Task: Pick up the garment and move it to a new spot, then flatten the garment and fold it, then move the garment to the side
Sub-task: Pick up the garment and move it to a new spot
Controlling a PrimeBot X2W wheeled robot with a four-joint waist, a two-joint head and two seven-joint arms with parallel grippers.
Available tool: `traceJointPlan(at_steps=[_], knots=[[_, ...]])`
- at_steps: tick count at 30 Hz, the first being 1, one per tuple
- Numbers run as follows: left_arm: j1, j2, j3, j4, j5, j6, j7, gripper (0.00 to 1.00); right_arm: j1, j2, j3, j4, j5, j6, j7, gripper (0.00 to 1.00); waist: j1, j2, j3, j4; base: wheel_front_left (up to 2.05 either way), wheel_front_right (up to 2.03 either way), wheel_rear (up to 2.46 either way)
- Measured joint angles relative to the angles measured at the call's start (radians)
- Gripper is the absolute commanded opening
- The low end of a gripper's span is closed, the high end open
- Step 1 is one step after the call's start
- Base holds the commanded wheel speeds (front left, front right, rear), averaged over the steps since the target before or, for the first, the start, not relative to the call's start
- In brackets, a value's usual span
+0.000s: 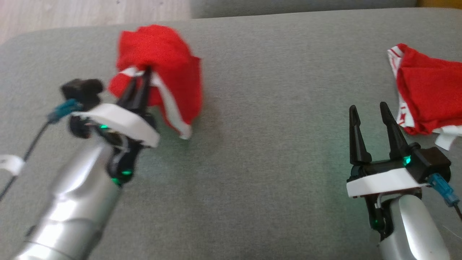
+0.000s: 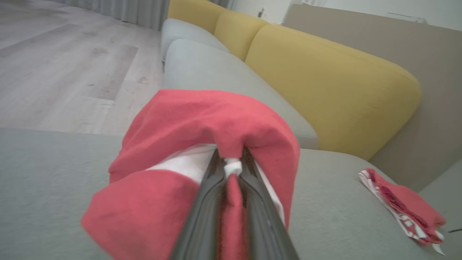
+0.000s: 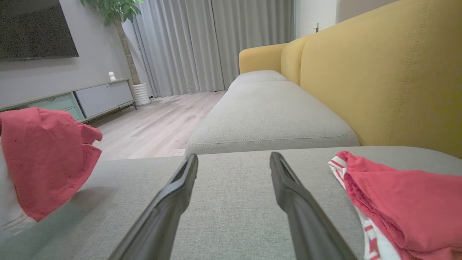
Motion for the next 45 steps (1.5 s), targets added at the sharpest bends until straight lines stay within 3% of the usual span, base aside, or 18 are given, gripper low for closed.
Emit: traceJointPlan(at_steps=[8,9,14,16,25,31,38,41,45], knots=[[-0.019,-0.135,-0.073,-0.051,0.04,0.041,-0.016,0.0,0.0,0.0,0.006,0.0,0.025,0.0,0.0,1.0,0.0,0.0,-0.014,-0.065,0.0,0.0,0.0],[-0.021,-0.174,-0.09,-0.05,0.05,0.054,-0.028,0.0,0.0,0.0,0.006,0.0,0.025,0.0,0.0,1.0,0.0001,0.0,-0.015,-0.081,0.0,0.0,0.0],[-0.022,-0.235,-0.137,-0.03,0.074,0.069,-0.049,0.0,0.0,0.0,0.012,0.0,0.039,0.0,0.0,1.0,0.0001,0.0,-0.019,-0.119,0.0,0.0,0.0],[-0.023,-0.246,-0.156,-0.009,0.095,0.086,-0.062,1.0,0.0,0.0,0.012,0.0,0.044,0.0,0.0,1.0,0.0001,0.0,-0.02,-0.132,0.0,0.0,0.0],[-0.022,-0.248,-0.16,0.05,0.116,0.098,-0.135,1.0,0.002,0.0,-0.013,0.001,0.044,0.0,0.0,1.0,0.0001,0.0,-0.022,-0.115,0.0,0.0,0.0],[-0.002,-0.174,-0.119,0.03,0.169,0.116,-0.161,1.0,0.004,0.0,-0.017,0.001,0.042,0.0,0.0,1.0,0.0001,0.0,-0.039,-0.067,0.0,0.0,0.0],[0.186,-0.033,0.083,-0.161,0.319,0.172,-0.165,1.0,0.04,0.0,-0.009,0.002,0.042,0.0,-0.001,1.0,0.0,0.0,-0.071,-0.029,0.0,0.0,0.0],[0.321,-0.02,0.174,-0.24,0.377,0.177,-0.166,1.0,0.052,0.0,-0.004,0.003,0.042,0.0,-0.001,1.0,0.0001,0.0,-0.081,-0.022,0.0,0.0,0.0],[0.481,-0.052,0.293,-0.326,0.438,0.174,-0.166,1.0,0.07,0.0,-0.003,0.004,0.042,0.0,-0.001,1.0,0.0,0.0,-0.094,-0.016,0.0,0.0,0.0]])
